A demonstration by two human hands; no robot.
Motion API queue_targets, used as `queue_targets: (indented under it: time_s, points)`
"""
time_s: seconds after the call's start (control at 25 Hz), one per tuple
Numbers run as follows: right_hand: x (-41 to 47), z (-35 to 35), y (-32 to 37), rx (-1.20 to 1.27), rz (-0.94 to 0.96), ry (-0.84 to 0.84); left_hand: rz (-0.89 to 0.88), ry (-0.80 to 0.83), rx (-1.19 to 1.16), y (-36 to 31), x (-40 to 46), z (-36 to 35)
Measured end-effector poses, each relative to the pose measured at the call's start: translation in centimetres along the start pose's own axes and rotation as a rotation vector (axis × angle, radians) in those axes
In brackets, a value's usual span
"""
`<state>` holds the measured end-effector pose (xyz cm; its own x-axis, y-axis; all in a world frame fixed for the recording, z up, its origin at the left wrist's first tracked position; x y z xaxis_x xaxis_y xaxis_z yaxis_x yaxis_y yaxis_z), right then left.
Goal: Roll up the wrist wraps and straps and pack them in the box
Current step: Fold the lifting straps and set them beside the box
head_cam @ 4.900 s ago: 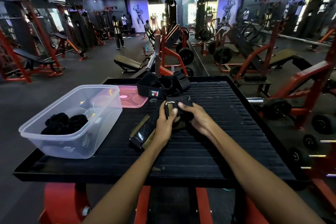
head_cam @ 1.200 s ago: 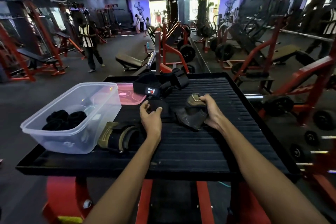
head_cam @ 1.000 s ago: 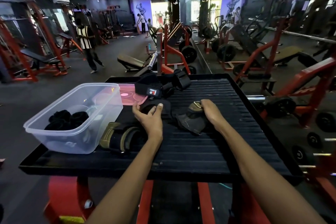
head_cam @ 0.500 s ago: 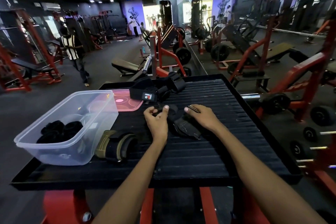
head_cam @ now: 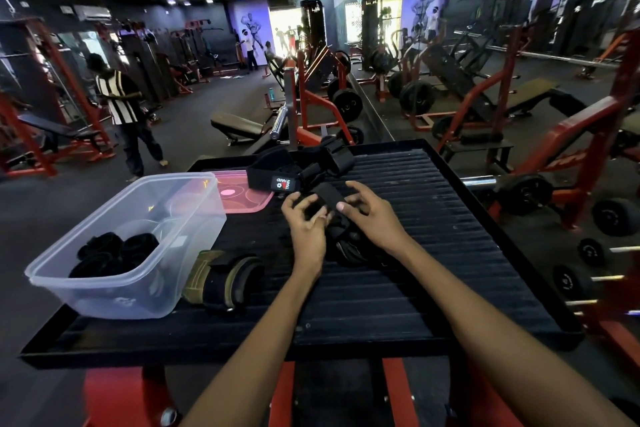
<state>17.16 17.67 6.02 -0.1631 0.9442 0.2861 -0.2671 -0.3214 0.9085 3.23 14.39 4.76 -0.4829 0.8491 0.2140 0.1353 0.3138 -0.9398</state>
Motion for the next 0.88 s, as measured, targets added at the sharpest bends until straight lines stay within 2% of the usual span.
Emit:
queue_targets:
  time_s: [0.16, 0.28, 0.36, 0.4, 0.48, 0.52, 0.64, 0.76, 0.88]
  points:
    - [0.0, -0.5, -0.9, -0.002, -0.074, 0.06, -0.14, 0.135, 0.167, -0.8, -0.7, -0.8]
    - [0.1, 1.1, -0.7, 0.044, -0.09, -0.141, -0.181, 0.029, 0.341, -0.6, -0.5, -0.2]
    - [-0.2, 2.4, -0.9, -0.025, -0.144, -0.29, -0.034, 0.022, 0.444, 1.0, 0.1, 0.4]
    - [-0.4, 2.9, -1.2, -0.167, -0.187, -0.335, 0.065, 0.051, 0.462, 1.9, 0.3, 0.4]
    - [-1.0, 3.3, -2.2, -0.384, -0.318, -0.358, 0.149, 0.119, 0.438, 2.6, -0.1, 0.0]
    - [-1.0, 3.1, -2.7, -0.367, -0.356, -0.336, 0.142, 0.13, 0.4, 2.4, -0.4, -0.2]
    - [0.0, 3.1, -3.1, -0.02, -0.316, -0.285, 0.152, 0.066, 0.314, 1.8, -0.4, 0.1]
    - [0.2, 2.2, -3.0, 0.265, -0.348, -0.199, 0.151, 0.12, 0.53, 2.4, -0.4, 0.0]
    - [0.0, 2.1, -3.2, 0.541, -0.436, -0.221, 0.075, 0.216, 0.703, 2.9, -0.6, -0.5]
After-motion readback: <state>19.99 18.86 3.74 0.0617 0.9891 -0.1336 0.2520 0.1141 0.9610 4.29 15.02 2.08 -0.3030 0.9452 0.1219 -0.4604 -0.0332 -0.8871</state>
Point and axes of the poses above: each hand's wrist, its own x-axis towards the middle knuckle, its own z-axis out of the back of the hand, y = z × x, the point moved 8 cm from there along x, towards the middle knuckle, and after that the axes turned 5 degrees about -y, right-handed, at the moved point
